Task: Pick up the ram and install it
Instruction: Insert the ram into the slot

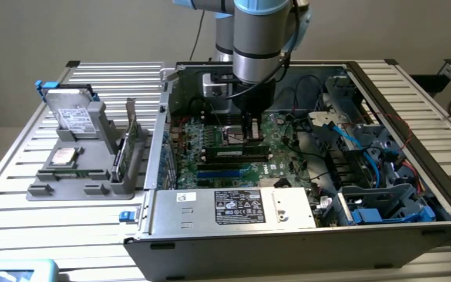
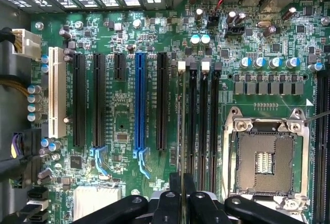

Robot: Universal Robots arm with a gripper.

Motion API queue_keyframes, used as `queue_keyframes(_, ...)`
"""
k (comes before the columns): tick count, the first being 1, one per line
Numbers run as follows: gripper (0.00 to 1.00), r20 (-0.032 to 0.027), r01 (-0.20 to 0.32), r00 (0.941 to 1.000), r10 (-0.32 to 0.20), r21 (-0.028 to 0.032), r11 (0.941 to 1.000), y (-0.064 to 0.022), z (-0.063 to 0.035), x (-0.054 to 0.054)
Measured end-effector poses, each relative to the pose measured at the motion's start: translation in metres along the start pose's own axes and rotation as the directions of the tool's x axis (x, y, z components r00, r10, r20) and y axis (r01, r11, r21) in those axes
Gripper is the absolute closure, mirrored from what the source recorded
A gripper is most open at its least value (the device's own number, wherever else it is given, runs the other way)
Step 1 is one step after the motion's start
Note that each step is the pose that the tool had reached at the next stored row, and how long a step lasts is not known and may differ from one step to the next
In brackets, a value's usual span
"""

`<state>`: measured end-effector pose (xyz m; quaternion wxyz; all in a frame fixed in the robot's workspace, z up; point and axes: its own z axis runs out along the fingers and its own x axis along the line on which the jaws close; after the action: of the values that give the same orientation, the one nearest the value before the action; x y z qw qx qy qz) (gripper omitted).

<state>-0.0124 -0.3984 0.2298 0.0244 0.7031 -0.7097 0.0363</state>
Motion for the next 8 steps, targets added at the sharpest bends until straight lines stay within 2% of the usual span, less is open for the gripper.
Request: queue_keyframes(8,0.86,-0.0007,-0.013,0.9999,0.013,0.0057,0.9999,0.0011,0.0008,-0.0001)
